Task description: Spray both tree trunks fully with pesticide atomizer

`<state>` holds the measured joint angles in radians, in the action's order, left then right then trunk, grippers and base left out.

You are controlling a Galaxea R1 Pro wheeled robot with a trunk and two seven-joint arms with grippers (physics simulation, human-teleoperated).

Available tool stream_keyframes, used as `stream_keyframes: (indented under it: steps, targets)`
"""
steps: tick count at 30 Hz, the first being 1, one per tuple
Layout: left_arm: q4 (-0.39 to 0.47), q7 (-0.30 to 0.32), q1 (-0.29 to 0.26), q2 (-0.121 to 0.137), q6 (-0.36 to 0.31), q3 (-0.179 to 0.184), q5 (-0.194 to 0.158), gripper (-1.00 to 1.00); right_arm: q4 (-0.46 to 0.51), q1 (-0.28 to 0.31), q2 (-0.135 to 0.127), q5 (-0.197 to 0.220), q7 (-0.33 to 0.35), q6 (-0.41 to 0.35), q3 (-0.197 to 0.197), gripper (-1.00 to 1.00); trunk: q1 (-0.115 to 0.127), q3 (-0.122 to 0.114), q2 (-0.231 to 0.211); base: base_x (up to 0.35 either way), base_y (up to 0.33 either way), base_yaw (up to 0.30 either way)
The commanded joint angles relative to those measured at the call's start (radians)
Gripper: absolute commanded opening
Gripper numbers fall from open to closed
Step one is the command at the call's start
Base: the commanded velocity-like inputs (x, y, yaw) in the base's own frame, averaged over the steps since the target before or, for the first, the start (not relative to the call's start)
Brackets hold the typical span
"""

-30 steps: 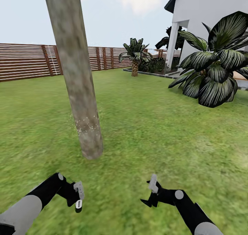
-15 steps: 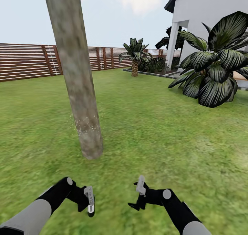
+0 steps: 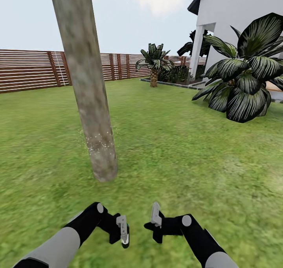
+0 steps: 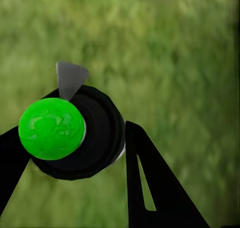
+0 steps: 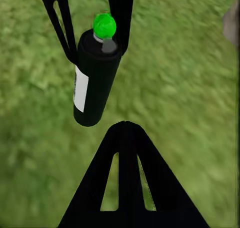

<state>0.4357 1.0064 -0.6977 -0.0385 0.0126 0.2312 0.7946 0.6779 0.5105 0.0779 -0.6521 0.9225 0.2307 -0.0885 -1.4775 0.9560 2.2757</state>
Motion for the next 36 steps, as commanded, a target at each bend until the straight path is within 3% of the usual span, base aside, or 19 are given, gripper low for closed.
stream_keyframes:
  steps: [1, 13, 20, 36]
  targets:
    - [0.001, 0.003, 0.000, -0.004, 0.002, 0.000, 0.007, -1.00, 0.004, 0.000, 0.001, -0.009, 0.001, 0.006, 0.001, -1.00, 0.000, 0.001, 0.000, 0.000, 0.000, 0.000]
    - [0.001, 0.004, 0.000, -0.051, 0.012, -0.001, 0.005, -1.00, 0.006, 0.000, 0.002, -0.010, 0.000, 0.006, 0.001, -1.00, 0.000, 0.001, 0.000, 0.000, 0.000, 0.000]
    - [0.000, 0.003, 0.001, -0.076, 0.012, 0.041, 0.003, -1.00, 0.006, 0.000, 0.002, -0.011, -0.001, 0.006, 0.001, -1.00, 0.000, 0.001, 0.000, 0.000, 0.000, 0.000]
    - [0.000, -0.006, 0.002, -0.105, 0.010, 0.042, -0.003, -1.00, 0.006, 0.000, 0.002, -0.011, -0.001, 0.006, 0.001, -1.00, 0.000, 0.001, 0.000, 0.000, 0.000, 0.000]
